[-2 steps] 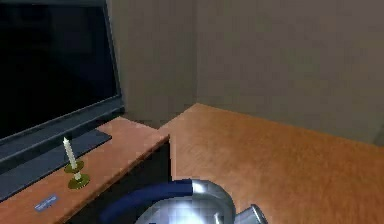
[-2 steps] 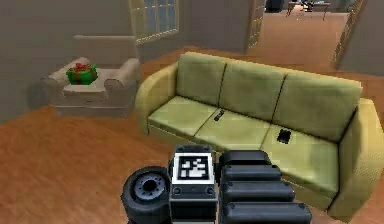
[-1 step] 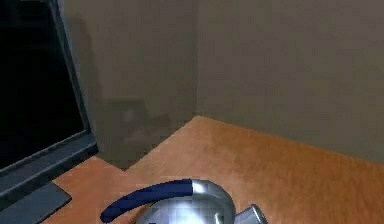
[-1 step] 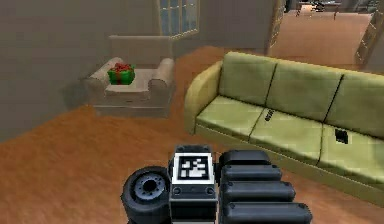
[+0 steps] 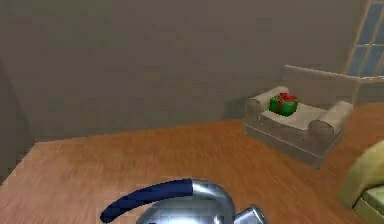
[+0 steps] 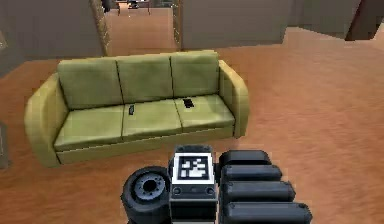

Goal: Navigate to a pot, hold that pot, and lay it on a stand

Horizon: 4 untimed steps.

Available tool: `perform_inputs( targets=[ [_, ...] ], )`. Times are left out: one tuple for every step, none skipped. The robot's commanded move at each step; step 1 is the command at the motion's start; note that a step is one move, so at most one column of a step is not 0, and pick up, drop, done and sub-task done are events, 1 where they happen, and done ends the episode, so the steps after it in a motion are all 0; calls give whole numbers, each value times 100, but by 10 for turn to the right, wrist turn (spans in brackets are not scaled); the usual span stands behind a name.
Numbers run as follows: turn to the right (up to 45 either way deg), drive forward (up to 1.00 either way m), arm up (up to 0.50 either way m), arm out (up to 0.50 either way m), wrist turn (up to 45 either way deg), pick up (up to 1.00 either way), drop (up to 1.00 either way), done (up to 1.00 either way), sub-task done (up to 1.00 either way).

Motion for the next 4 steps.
perform_inputs(
  targets=[
    [450, 0, 0, 0, 0, 0, 0, 0, 0],
    [450, 0, 0, 0, 0, 0, 0, 0, 0],
    [150, 0, 0, 0, 0, 0, 0, 0, 0],
    [-450, 0, 0, 0, 0, 0, 0, 0, 0]
  ],
)
